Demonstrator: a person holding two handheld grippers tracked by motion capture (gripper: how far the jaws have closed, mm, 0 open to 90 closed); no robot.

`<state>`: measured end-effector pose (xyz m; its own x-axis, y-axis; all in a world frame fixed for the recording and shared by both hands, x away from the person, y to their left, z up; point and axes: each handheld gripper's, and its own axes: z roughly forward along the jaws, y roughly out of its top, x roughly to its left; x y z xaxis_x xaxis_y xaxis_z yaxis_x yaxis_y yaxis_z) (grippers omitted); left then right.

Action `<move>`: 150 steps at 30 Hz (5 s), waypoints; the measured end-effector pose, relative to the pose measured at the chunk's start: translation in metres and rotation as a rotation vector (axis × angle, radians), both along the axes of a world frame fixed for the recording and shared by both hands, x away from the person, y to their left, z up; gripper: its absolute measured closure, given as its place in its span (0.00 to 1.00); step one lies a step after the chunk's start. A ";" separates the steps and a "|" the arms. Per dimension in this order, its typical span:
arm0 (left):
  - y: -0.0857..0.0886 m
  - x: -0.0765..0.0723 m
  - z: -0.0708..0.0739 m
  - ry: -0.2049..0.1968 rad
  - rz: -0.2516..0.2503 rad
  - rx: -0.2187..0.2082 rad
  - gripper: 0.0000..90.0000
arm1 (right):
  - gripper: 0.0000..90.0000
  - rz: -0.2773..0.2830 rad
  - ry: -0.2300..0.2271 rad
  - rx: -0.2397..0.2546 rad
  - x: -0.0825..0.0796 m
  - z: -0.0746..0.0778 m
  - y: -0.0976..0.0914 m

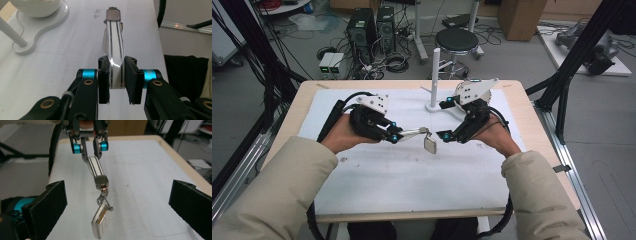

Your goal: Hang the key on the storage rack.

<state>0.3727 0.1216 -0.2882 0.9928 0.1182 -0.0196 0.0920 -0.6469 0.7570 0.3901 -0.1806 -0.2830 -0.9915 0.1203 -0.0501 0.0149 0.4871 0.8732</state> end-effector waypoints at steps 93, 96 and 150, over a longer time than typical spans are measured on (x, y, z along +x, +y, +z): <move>0.103 -0.014 -0.048 -0.129 0.407 -0.364 0.02 | 0.83 -0.245 0.301 0.026 0.047 -0.008 -0.024; 0.114 -0.022 -0.056 -0.151 0.433 -0.384 0.02 | 0.83 -0.283 0.299 0.028 0.051 -0.008 -0.027; 0.185 -0.096 -0.163 -0.301 0.735 -0.636 0.02 | 0.83 -0.477 0.374 0.071 0.113 -0.046 -0.039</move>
